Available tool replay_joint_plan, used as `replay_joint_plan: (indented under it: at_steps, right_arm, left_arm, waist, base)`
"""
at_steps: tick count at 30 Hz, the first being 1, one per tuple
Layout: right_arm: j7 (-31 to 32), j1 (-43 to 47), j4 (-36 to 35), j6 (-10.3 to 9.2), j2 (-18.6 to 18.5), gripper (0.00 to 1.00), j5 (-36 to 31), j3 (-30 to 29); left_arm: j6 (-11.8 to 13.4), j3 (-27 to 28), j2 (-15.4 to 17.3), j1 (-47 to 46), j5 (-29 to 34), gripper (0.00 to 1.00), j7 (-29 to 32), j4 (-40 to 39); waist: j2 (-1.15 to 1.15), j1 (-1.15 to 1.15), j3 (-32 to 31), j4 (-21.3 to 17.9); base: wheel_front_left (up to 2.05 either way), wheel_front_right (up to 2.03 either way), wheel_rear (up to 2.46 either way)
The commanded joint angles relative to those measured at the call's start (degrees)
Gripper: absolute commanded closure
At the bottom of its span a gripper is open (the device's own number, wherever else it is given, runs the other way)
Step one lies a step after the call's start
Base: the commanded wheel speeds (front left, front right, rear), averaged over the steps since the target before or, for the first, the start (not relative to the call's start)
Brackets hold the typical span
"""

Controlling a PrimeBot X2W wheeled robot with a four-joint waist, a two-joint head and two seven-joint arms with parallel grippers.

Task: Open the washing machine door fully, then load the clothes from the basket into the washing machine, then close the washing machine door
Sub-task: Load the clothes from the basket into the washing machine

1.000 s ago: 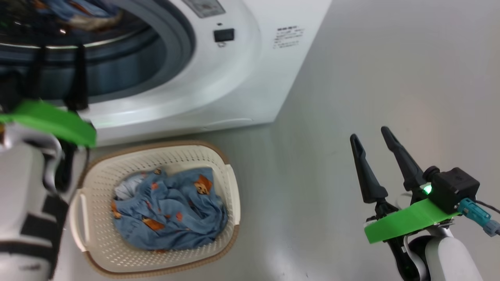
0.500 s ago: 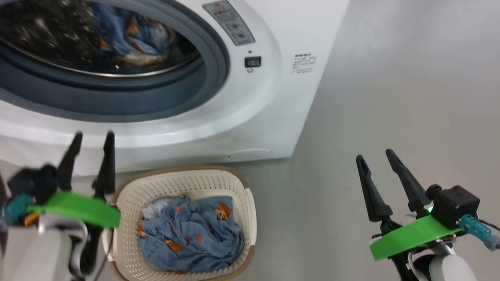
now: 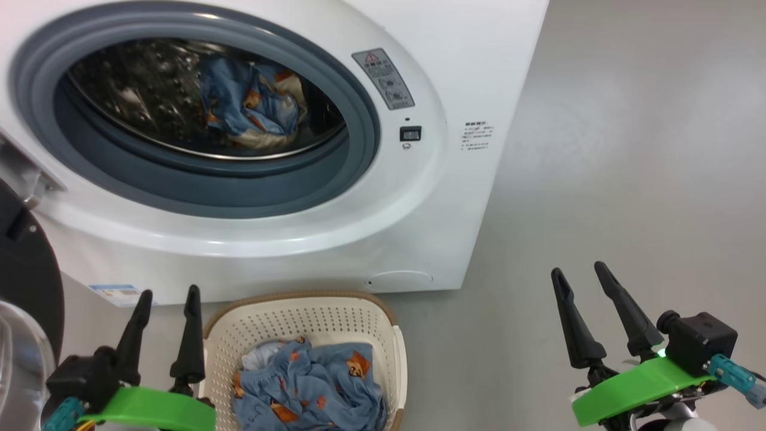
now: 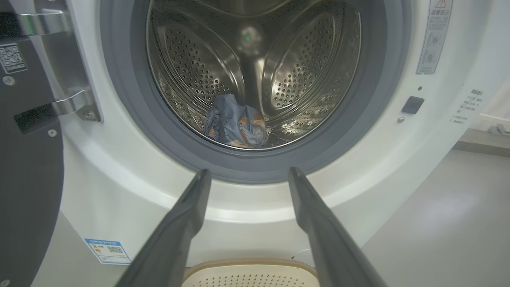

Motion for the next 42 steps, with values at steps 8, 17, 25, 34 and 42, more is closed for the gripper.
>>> replay_joint_plan:
  at_steps: [8,17,25,34,42]
  right_arm:
    - [-0.69,2.01,-1.25,0.57,-0.01,0.0,1.27,1.67]
    - [-1.03,3.49,-0.59,0.57,-0.01,0.0,2.21,1.49]
    - [-0.97,3.94,-0.67,0.57,-0.01,0.0,2.43,1.51]
    - [-0.52,3.87,-0.89,0.57,-0.01,0.0,2.1,1.71]
    - [-0.21,4.11,-1.09,0.57,-0.01,0.0,1.81,1.65]
  left_arm:
    - [-0.08,4.52,-1.81,4.56,2.1,0.0,-0.36,-5.03]
    - [-0.09,4.75,-2.91,8.06,3.77,0.0,-0.36,-6.23]
    - [-0.1,4.13,-3.51,8.89,4.96,0.0,-0.36,-6.33]
    - [-0.11,3.75,-3.89,9.13,5.39,0.0,-0.36,-6.16]
    - [-0.12,3.43,-4.03,9.2,5.59,0.0,-0.36,-5.88]
  waist:
    - [0.0,0.0,-5.49,0.71]
    - [0.0,0.0,-8.03,0.26]
    - [0.0,0.0,-8.83,0.19]
    - [0.0,0.0,-8.97,-0.01]
    - [0.0,0.0,-9.13,0.09]
  base:
    - [0.0,0.0,0.0]
    - [0.0,0.0,0.0]
    - [0.0,0.0,0.0]
    - [0.0,0.0,0.0]
    - [0.0,0.0,0.0]
